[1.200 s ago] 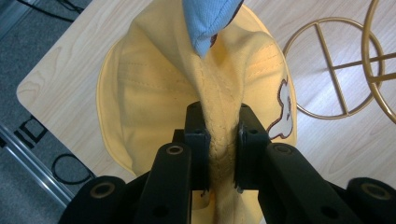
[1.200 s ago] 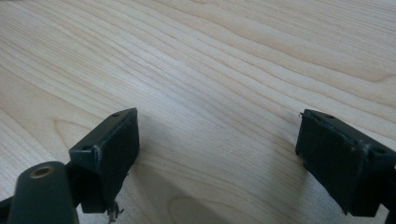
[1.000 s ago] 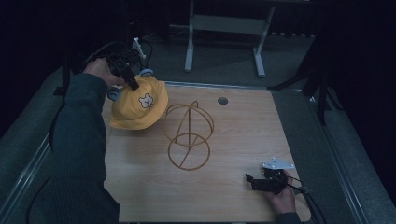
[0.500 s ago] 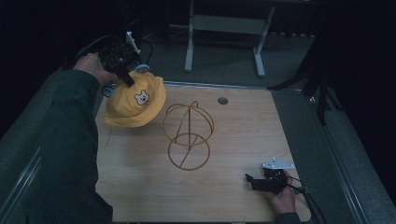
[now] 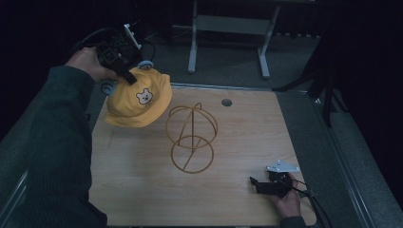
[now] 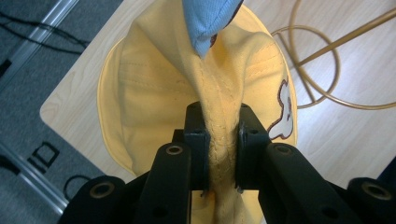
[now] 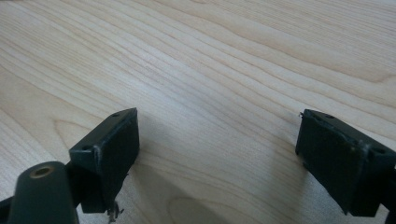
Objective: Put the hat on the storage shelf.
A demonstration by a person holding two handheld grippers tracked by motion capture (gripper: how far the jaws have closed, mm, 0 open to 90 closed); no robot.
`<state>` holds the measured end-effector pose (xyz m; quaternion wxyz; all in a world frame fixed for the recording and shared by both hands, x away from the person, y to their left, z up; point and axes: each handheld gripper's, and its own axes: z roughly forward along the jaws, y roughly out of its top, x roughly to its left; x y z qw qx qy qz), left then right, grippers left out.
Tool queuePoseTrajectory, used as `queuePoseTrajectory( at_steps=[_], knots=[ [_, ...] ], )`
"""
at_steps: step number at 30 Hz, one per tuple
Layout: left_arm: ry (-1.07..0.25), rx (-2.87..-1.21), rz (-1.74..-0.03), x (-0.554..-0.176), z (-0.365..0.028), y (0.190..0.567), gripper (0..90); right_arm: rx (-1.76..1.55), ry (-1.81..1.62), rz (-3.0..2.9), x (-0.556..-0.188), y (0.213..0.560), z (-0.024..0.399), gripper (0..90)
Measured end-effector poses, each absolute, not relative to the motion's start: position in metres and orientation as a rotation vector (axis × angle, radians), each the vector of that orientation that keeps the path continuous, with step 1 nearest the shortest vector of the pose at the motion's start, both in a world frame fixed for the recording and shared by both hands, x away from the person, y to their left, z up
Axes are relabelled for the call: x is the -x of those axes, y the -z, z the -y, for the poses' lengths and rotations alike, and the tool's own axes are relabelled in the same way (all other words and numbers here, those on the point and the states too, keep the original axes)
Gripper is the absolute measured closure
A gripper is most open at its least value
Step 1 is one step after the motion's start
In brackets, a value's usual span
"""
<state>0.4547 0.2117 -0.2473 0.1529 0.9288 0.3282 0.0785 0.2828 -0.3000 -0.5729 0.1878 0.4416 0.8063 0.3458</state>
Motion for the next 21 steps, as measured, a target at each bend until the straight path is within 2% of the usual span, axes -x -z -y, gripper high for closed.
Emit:
queuePoseTrajectory(
  at_steps=[21],
  knots=[
    [-0.195,-2.625,-0.849,-0.4445,-0.2128,0.2375,78.4,-1.241,-0.973,-2.269,-0.2828,0.5730,0.3001,13.4]
  ],
)
